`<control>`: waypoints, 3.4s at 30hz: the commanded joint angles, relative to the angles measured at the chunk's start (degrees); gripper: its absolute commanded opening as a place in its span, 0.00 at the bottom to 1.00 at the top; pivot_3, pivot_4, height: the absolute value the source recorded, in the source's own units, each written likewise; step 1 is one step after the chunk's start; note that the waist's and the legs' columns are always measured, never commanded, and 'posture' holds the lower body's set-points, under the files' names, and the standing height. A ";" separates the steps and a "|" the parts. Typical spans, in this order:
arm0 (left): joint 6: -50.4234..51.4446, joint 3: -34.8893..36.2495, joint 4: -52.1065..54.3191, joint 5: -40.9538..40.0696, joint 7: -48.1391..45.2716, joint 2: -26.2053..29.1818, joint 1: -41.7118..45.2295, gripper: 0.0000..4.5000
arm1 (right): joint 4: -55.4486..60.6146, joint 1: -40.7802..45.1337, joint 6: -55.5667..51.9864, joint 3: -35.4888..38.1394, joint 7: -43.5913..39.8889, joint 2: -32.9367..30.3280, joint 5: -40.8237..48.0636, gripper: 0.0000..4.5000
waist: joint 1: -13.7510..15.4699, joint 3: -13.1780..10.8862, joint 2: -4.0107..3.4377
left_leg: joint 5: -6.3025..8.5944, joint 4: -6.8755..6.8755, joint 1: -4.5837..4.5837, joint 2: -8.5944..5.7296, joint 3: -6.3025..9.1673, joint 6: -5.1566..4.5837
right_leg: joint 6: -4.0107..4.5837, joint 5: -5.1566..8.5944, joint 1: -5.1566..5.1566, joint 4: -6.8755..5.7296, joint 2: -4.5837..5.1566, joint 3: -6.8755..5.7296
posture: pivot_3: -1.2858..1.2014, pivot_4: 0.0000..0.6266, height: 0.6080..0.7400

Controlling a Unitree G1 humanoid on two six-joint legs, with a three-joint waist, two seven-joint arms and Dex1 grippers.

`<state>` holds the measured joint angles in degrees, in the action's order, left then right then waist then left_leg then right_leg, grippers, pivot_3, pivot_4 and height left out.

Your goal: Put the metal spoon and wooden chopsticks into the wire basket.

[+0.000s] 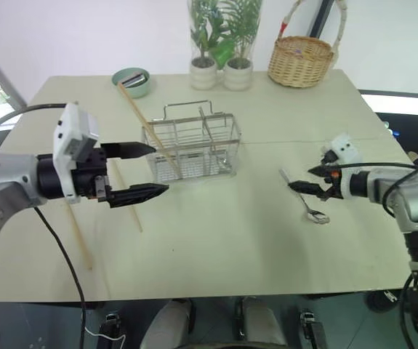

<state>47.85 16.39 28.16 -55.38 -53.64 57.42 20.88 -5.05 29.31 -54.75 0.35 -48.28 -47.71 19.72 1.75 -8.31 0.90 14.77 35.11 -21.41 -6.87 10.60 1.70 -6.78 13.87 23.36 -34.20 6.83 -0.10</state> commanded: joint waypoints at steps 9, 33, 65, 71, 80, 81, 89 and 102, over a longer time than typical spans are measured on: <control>-0.65 -1.96 0.02 1.01 -2.17 1.26 3.75 1.00 | 9.72 -8.43 -6.84 3.39 4.83 1.19 2.76 0.99 | 0.44 0.03 0.05 | 0.00 0.04 0.05 0.00 -0.02 -0.02 | -0.03 -0.03 -0.05 -0.04 -0.02 -0.01 | 0.52 0.24 0.77; -0.76 -3.63 -1.93 2.16 -1.15 -0.51 7.84 1.00 | 5.78 -3.57 -2.68 8.87 14.01 6.61 2.04 0.00 | 0.10 0.05 0.10 | -0.01 0.07 0.10 0.07 -0.12 -0.01 | -0.17 -0.17 -0.07 -0.05 -0.07 0.00 | 0.52 0.24 0.77; -2.13 1.96 -5.56 5.00 5.21 -2.29 8.97 1.00 | -13.14 24.79 37.07 3.96 27.59 45.87 -0.04 0.00 | -2.98 0.06 0.10 | -0.17 0.02 0.15 0.04 0.10 0.25 | -0.10 -0.36 0.30 -0.81 -0.14 0.02 | 0.52 0.24 0.77; -1.39 3.29 -4.34 4.07 6.69 -2.06 8.20 1.00 | -16.05 23.20 41.33 2.74 26.33 48.08 -1.13 0.00 | -3.15 0.05 0.09 | -0.20 -0.01 0.17 0.07 0.14 0.29 | -0.09 -0.36 0.33 -0.86 -0.20 0.04 | 0.52 0.24 0.77; -1.66 2.33 -5.59 4.62 6.80 -2.29 9.61 1.00 | -15.78 23.26 41.12 4.83 27.85 47.18 -0.52 0.81 | -2.94 0.05 0.09 | -0.20 0.01 0.17 0.06 0.17 0.31 | -0.08 -0.36 0.30 -0.86 -0.23 0.04 | 0.52 0.24 0.77; -1.76 2.16 -5.87 4.73 6.70 -2.34 9.82 1.00 | -15.42 23.15 40.97 5.07 28.03 46.87 -0.49 0.92 | -2.93 0.05 0.10 | -0.20 0.00 0.17 0.06 0.17 0.31 | -0.08 -0.36 0.31 -0.86 -0.23 0.04 | 0.52 0.24 0.77; -2.48 0.94 -7.65 5.81 6.50 -3.12 10.97 1.00 | -6.85 22.32 34.74 8.07 26.69 40.62 3.07 0.98 | -2.85 0.05 0.09 | -0.21 0.00 0.16 0.06 0.17 0.31 | -0.08 -0.36 0.30 -0.86 -0.23 0.04 | 0.52 0.24 0.77; 0.43 7.99 -9.20 7.48 20.00 -4.97 9.48 1.00 | 19.03 16.48 5.38 11.43 -11.20 1.85 29.54 0.98 | -2.58 0.08 0.15 | -0.13 0.02 0.14 0.17 -0.04 0.17 | -0.15 -0.32 0.20 -0.59 -0.14 0.01 | 0.52 0.24 0.77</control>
<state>47.74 20.84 19.02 -48.86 -36.82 52.21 30.07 10.96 46.06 -48.38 10.10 -55.11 -44.15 46.17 -0.84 -8.23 1.05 14.65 35.13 -21.26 -6.67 10.51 1.86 -6.95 13.56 23.54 -34.74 6.68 -0.09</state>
